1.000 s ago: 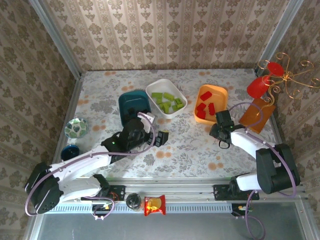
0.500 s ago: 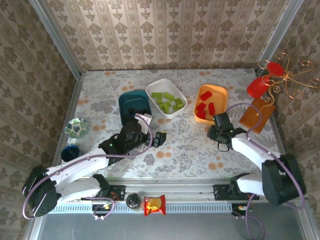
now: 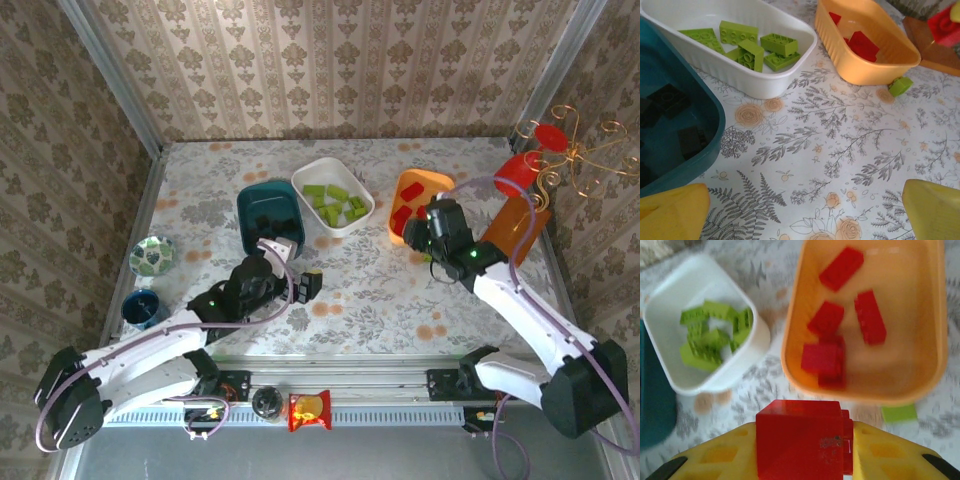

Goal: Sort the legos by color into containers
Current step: Place the lego in the container, then pick up the lego from the middle-right of the table.

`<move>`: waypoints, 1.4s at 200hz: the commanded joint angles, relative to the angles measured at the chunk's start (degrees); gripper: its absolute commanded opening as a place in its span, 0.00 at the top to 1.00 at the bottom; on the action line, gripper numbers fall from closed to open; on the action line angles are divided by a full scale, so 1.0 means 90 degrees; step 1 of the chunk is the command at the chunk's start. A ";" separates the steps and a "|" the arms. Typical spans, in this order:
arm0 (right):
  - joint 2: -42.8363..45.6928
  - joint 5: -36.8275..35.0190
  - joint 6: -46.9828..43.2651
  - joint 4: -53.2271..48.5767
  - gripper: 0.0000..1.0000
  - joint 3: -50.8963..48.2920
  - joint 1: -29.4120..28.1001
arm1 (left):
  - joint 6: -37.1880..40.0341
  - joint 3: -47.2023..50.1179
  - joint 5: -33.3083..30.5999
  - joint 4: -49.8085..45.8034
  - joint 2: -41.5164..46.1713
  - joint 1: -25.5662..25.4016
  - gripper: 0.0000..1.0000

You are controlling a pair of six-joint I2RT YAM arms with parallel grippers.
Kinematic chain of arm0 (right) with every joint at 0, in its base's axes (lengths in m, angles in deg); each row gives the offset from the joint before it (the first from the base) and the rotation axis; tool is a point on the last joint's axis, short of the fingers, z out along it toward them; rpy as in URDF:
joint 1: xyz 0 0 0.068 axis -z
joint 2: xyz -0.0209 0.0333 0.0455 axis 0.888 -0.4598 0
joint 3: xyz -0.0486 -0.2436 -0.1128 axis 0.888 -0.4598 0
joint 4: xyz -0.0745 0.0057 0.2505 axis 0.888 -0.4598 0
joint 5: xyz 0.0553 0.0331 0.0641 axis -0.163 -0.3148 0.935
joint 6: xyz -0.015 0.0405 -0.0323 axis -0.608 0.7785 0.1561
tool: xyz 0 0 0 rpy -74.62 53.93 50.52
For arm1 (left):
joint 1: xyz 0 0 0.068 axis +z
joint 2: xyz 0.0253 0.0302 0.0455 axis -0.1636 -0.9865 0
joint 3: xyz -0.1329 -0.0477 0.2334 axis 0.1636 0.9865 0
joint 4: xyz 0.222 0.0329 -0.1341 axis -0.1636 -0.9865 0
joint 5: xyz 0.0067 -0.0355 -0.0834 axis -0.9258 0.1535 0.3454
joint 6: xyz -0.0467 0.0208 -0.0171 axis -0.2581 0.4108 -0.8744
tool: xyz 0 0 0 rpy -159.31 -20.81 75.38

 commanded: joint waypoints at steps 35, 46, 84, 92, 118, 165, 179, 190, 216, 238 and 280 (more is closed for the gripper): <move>-0.1572 -0.0196 -0.0349 0.0435 0.70 0.1233 0.0287 | -0.0200 0.0100 -0.0260 -0.0480 0.0609 -0.0036 0.00; -0.1860 -0.0302 -0.0359 0.0434 0.70 0.1420 0.0294 | -0.0201 0.0120 -0.0317 -0.0597 0.0751 -0.0041 0.00; -0.2812 -0.0707 -0.0322 0.0516 0.68 0.1794 0.0659 | -0.0278 0.0207 -0.0342 -0.0729 0.1020 -0.0038 0.00; -0.3029 -0.0619 -0.0287 0.0482 0.66 0.1888 0.0731 | -0.0272 0.0202 -0.0342 -0.0762 0.1020 -0.0043 0.00; -0.3515 -0.0143 -0.0336 0.0397 0.35 0.2200 0.0807 | -0.0264 0.0164 -0.0304 -0.0837 0.1020 -0.0044 0.00; -0.2459 -0.0080 -0.0242 0.0658 0.24 0.1414 0.0764 | -0.0253 0.0166 -0.0304 -0.0786 0.1031 -0.0044 0.00; -0.2023 -0.0128 -0.0101 0.0681 0.24 0.0955 0.0703 | -0.0254 0.0183 -0.0294 -0.0737 0.1021 -0.0044 0.00; -0.1704 -0.0167 0.0032 0.0763 0.24 0.0474 0.0631 | -0.0243 0.0192 -0.0303 -0.0705 0.1020 -0.0043 0.00; -0.0978 -0.0232 0.0285 0.0854 0.26 -0.0584 0.0502 | -0.0229 0.0183 -0.0313 -0.0715 0.1011 -0.0023 0.00; -0.0629 -0.0371 0.0313 0.0675 0.29 -0.1105 0.0383 | -0.0228 0.0173 -0.0313 -0.0758 0.1011 -0.0013 0.00; -0.0757 -0.0677 0.0186 0.0312 0.26 -0.1195 0.0399 | -0.0281 0.0200 -0.0362 -0.0788 0.1040 0.0012 0.00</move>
